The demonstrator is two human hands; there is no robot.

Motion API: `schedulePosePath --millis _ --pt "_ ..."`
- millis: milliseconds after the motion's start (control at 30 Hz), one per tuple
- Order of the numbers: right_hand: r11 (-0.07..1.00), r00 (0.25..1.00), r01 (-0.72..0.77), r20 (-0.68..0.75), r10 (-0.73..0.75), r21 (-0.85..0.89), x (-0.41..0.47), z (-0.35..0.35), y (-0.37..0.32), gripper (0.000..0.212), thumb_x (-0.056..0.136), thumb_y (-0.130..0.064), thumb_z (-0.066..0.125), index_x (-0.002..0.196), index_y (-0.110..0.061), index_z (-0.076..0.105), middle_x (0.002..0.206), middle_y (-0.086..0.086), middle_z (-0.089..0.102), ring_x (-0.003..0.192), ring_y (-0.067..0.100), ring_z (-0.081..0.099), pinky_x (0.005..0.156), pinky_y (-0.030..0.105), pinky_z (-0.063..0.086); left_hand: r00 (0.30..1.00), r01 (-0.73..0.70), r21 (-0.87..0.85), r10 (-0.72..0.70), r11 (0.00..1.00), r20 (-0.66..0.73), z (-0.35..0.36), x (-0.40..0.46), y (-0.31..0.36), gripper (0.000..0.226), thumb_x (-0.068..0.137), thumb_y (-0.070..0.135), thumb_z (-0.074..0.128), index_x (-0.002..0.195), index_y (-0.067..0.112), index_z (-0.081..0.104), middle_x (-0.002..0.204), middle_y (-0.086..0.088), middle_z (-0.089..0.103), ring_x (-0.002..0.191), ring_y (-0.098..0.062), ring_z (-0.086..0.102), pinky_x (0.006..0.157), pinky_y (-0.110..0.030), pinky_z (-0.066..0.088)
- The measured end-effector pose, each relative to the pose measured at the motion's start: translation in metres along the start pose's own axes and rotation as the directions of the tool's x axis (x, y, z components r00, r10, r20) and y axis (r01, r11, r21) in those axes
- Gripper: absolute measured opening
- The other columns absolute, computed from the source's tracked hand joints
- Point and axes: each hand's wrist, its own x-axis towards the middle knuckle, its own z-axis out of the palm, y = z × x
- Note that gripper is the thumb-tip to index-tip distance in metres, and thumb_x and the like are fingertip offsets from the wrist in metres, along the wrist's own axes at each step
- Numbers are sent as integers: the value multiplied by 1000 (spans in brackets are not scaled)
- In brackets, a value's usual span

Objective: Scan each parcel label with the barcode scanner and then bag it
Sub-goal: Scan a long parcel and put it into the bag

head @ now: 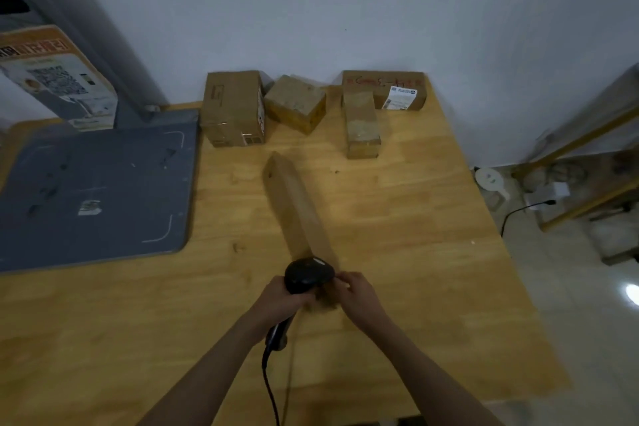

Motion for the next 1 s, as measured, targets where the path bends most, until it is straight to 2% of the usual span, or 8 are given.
schedulePosePath --millis 133,233,300,467,600,767,900,1000 --pt "999 998 -22 -55 20 -37 -19 24 13 15 101 -32 53 105 -18 58 109 2 62 101 21 59 84 35 48 1000 0 -46 1 999 16 2 -19 -31 22 79 22 79 100 21 75 98 -9 75 93 -23 69 87 -44 56" --pt "993 999 -2 -42 -2 -116 -18 33 11 41 97 -41 59 129 -16 51 126 5 58 116 26 57 93 37 47 1000 14 -89 -15 996 -2 -2 -26 -41 22 80 21 79 101 20 74 95 -2 77 91 -16 72 85 -42 60" --pt "981 999 36 -18 -40 -193 -11 36 7 56 97 -37 60 146 -17 42 139 7 52 125 29 52 101 38 45 999 10 -109 -14 994 -37 -6 -29 -43 18 81 22 78 98 22 73 93 -1 77 87 -14 74 83 -40 61" --pt "931 993 110 75 -90 -347 -2 40 0 68 101 -21 54 159 -16 21 153 12 42 132 32 48 107 40 43 988 -24 -86 10 996 -155 -34 -38 -42 14 87 15 72 99 20 67 93 -3 75 74 -15 75 73 -36 62" --pt "872 993 110 85 -78 -476 5 12 2 63 99 -16 51 157 -25 28 151 10 45 129 34 51 102 45 48 981 -50 35 55 998 -188 -62 -43 -39 15 87 13 70 101 16 67 92 -5 75 70 -15 75 71 -37 62" --pt "722 996 86 62 -60 -686 1 -18 5 55 102 -18 45 153 -35 31 145 8 49 125 32 53 94 42 50 967 -59 67 74 996 -242 -79 -52 -40 14 85 12 71 99 15 67 89 -4 75 67 -16 74 72 -40 61" --pt "667 975 125 -33 -219 -735 -20 -4 11 68 98 -6 46 156 -32 23 155 1 38 139 28 38 106 41 42 964 -53 80 72 995 -255 -85 -57 -45 16 84 11 70 99 15 68 87 -5 75 68 -16 75 71 -39 61" --pt "642 968 143 -30 -251 -754 -42 4 19 78 97 -7 47 159 -34 8 164 4 17 150 29 21 110 44 38 957 -47 66 64 997 -284 -88 -63 -48 13 83 11 69 96 13 69 84 -6 75 67 -17 75 72 -41 61"
